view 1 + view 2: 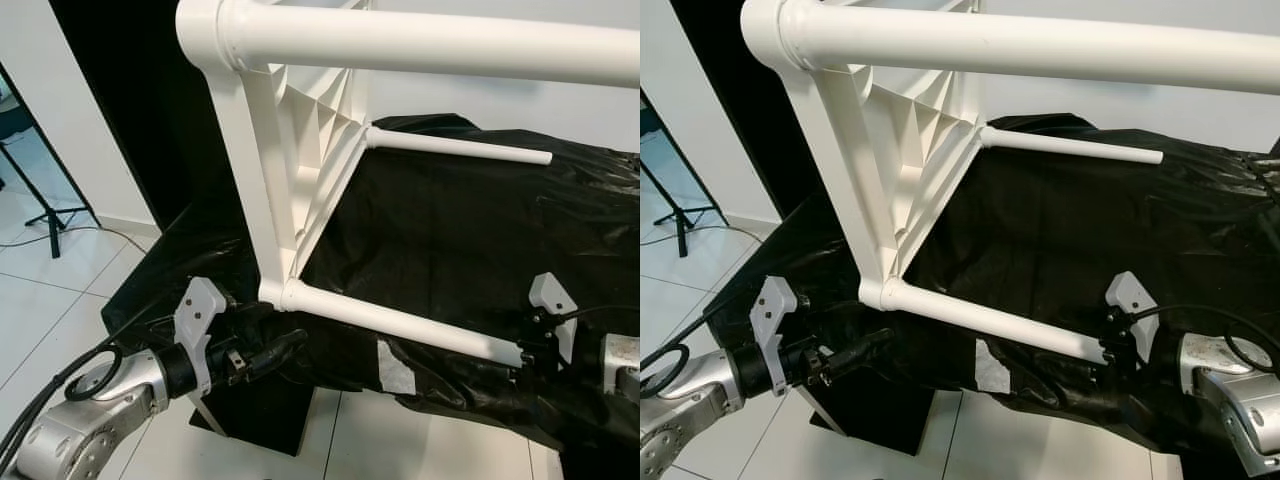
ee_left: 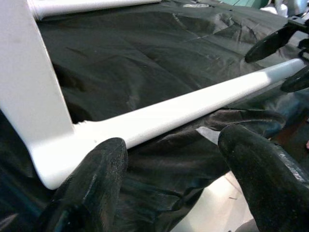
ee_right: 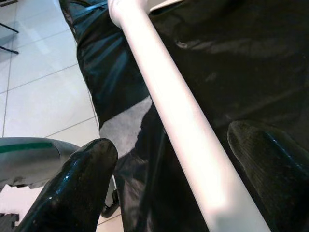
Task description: Building children table
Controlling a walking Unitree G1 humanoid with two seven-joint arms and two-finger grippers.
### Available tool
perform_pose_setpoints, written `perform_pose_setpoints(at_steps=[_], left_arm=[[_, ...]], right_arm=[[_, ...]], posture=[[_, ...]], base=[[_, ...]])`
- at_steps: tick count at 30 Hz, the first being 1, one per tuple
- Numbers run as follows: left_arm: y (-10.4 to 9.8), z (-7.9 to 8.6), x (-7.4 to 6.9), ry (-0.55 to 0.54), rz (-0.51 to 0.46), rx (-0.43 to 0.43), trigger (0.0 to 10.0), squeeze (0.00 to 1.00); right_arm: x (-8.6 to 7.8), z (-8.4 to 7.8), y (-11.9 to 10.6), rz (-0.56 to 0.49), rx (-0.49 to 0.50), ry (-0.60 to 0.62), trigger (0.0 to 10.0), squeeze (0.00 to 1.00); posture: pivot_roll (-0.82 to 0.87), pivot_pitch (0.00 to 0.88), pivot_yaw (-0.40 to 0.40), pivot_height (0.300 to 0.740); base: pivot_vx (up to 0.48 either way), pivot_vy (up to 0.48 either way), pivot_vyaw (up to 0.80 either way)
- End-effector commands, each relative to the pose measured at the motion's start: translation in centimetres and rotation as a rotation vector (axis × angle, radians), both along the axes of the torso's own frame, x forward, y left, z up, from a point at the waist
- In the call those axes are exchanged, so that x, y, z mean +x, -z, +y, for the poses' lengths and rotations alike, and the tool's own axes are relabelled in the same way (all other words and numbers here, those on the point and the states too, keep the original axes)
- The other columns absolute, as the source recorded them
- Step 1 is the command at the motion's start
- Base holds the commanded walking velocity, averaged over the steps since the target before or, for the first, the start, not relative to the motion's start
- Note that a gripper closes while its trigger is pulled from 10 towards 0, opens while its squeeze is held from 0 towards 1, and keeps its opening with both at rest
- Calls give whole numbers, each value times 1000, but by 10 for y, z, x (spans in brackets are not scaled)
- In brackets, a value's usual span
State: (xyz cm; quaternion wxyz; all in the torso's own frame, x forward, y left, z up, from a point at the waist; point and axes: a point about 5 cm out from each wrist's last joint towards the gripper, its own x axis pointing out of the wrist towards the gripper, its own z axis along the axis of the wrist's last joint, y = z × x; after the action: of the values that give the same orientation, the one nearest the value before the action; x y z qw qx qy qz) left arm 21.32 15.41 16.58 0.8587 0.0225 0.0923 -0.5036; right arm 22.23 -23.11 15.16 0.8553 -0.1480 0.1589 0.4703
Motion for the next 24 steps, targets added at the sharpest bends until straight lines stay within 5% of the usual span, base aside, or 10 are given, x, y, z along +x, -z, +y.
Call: perform_pose_setpoints(at_steps=[1, 9, 14, 24], left_arm=[[0, 2, 2, 57, 4, 26, 10000, 0], [-2, 3, 13, -8, -36, 26, 10000, 0], [-13, 12, 44, -233, -149, 28, 10000, 0], [-18, 26, 70, -437, -198, 16, 10000, 0]], right_arm=[[-3, -1, -3, -13, -13, 3, 10000, 0], [13, 12, -10, -173, 38, 132, 10000, 0], [33, 50, -24, -368, 258, 365, 10000, 0], [46, 62, -23, -447, 384, 576, 10000, 0]], posture=[[-42, 0, 44, 740], [-40, 0, 41, 740], [-27, 0, 38, 740], [-9, 0, 31, 740]], base=[[0, 0, 0], [0, 0, 0], [0, 0, 0], [0, 0, 0]])
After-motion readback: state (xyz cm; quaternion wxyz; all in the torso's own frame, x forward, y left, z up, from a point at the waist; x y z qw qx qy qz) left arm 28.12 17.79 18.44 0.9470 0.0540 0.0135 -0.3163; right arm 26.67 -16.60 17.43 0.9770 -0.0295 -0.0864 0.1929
